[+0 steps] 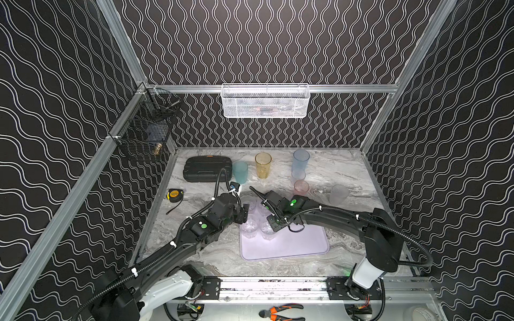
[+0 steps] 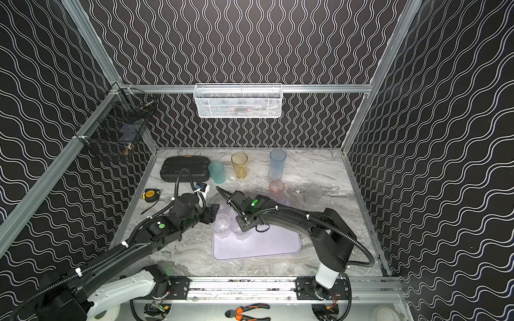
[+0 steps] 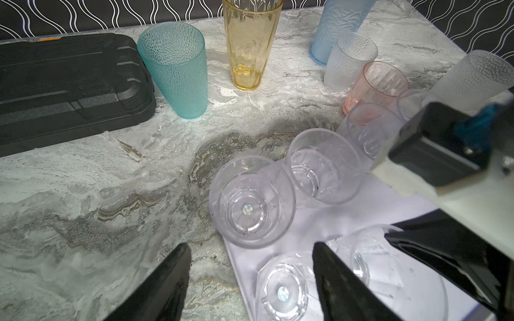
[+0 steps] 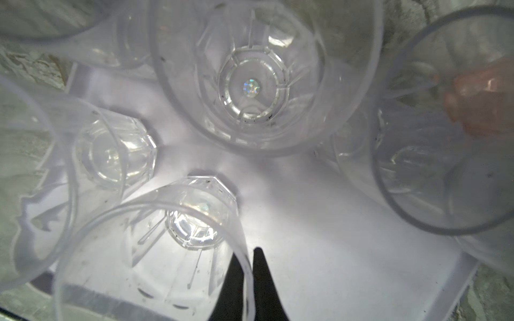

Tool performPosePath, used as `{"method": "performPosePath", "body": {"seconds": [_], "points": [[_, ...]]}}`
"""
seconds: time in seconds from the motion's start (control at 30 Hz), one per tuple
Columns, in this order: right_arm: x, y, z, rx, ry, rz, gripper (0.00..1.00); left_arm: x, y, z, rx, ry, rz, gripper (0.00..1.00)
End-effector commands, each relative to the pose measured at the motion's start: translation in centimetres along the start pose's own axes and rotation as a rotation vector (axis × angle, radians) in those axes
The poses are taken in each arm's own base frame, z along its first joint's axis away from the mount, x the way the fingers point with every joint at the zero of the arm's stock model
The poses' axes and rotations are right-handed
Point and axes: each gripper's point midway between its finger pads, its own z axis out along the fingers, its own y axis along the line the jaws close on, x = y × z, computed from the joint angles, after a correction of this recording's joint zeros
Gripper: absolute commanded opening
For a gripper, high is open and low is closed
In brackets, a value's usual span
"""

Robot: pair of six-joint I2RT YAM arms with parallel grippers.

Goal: Place the glasses into the tray
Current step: Place the glass on the tray.

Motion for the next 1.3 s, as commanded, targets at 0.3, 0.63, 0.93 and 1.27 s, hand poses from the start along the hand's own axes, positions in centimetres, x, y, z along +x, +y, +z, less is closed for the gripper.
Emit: {"method": "performPosePath", "body": {"seconds": [0.3, 0.63, 0.93, 1.27], "points": [[-0.4, -2.2, 0.7, 0.103, -0.009, -0.006, 0.0, -0.3, 0.3, 0.1, -0.012, -0.031, 0.004, 0.73], [-0.9, -1.9, 0.6, 0.087, -0.015, 0.001, 0.0, -0.4, 0.2, 0.5, -0.01, -0.028, 0.012, 0.74], [-1.6, -1.7, 0.0, 0.078, -0.025, -0.001, 0.15, -0.6, -0.1, 0.6, -0.004, -0.03, 0.021, 0.74], [-4.5, -2.4, -4.5, 0.018, -0.097, 0.034, 0.38, -1.6, 0.0, 0.6, -0.018, -0.048, 0.059, 0.75]]}}
